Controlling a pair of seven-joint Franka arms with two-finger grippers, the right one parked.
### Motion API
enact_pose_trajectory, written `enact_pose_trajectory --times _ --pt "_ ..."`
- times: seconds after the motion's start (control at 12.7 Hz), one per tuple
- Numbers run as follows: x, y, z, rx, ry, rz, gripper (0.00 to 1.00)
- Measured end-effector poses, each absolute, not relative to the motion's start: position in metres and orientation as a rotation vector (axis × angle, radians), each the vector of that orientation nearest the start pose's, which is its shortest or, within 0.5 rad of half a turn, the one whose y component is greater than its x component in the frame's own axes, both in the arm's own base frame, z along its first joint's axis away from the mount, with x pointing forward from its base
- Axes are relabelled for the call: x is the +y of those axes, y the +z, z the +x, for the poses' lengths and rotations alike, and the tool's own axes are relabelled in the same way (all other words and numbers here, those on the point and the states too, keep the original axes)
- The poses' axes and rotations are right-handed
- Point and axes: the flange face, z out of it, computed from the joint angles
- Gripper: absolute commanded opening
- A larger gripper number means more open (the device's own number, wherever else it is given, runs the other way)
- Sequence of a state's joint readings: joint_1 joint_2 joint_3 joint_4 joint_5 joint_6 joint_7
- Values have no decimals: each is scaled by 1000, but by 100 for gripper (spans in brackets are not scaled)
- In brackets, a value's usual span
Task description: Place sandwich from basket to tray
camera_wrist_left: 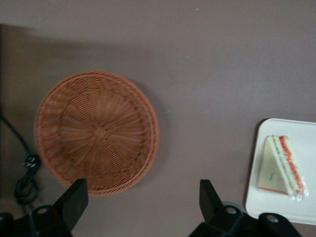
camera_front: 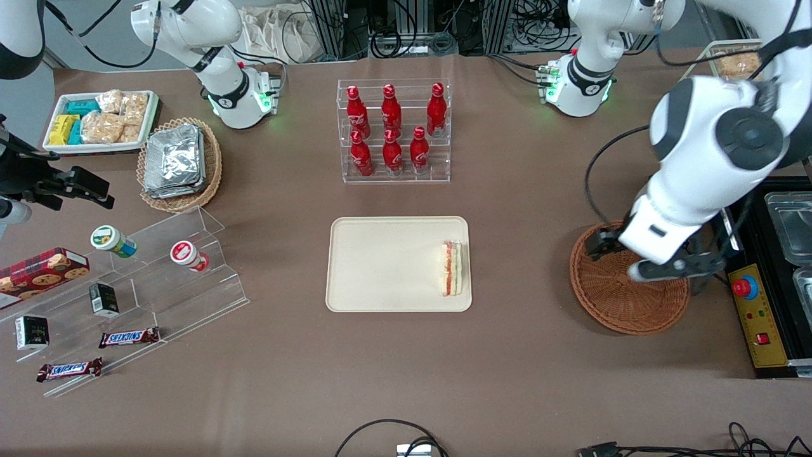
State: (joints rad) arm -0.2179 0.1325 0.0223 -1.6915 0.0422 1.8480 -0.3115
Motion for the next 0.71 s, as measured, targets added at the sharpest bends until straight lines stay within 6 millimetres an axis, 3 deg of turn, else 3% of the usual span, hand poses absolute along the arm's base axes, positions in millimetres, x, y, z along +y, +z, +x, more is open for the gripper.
enact_pose_trajectory --times 0.16,0.32,0.71 --pt "-83 527 578 -209 31 -3089 100" --pt "-64 540 562 -262 123 -3101 100" --pt "-48 578 539 -282 79 -3121 100"
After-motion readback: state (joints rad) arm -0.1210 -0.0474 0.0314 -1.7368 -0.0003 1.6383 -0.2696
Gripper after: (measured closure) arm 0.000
